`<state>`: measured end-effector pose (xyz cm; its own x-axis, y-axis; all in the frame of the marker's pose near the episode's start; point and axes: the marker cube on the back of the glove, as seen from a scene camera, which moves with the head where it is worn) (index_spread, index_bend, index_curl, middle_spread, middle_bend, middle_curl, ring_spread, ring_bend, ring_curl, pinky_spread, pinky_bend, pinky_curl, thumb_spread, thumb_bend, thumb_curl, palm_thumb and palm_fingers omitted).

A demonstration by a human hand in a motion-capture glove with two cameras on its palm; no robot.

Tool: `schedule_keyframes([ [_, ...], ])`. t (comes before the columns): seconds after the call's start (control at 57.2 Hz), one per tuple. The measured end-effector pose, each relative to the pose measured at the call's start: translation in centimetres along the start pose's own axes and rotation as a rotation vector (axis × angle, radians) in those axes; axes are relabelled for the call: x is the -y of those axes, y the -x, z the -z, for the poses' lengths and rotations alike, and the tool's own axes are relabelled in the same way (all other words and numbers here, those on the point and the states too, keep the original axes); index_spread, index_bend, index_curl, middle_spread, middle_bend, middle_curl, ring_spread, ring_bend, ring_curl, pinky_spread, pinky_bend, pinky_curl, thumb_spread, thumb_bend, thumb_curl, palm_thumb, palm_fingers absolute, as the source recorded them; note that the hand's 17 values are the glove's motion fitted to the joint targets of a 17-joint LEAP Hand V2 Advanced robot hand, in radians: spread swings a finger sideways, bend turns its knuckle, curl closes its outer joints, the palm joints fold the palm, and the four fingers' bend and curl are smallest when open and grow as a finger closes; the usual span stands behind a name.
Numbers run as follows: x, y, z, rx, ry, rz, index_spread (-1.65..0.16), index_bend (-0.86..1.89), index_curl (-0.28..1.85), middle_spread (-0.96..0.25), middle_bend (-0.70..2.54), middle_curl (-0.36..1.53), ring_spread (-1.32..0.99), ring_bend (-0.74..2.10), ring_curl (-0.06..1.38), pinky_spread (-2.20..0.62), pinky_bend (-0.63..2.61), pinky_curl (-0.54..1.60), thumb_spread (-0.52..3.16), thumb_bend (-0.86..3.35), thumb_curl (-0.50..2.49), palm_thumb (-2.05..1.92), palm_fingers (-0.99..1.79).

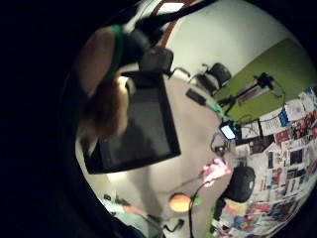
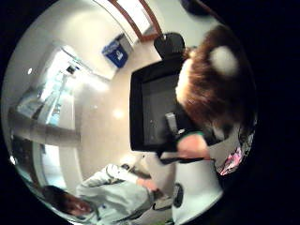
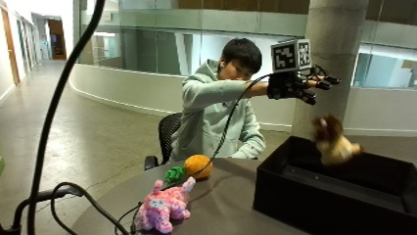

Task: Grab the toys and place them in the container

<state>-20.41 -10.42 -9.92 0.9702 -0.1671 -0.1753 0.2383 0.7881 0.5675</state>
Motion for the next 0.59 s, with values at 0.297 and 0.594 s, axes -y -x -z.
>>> schedule_keyframes([
  [0.297, -1.4, -1.6, -0.2, -0.04, 0.049, -0.004, -0.26, 0.08, 0.42, -0.02, 0.11, 0.38, -0.04, 0.23, 0.28, 0.0, 0.94, 0.38, 1.21, -0.02, 0.51, 0.17, -0.28],
  [0.594, -6.9, -9.6, 3.5, -0.124, 0.092, -0.092, -0.25, 0.11, 0.3, -0.01, 0.13, 0.31, 0.0, 0.18, 0.29, 0.05, 0.86, 0.34, 1.29, -0.01, 0.42, 0.16, -0.23],
])
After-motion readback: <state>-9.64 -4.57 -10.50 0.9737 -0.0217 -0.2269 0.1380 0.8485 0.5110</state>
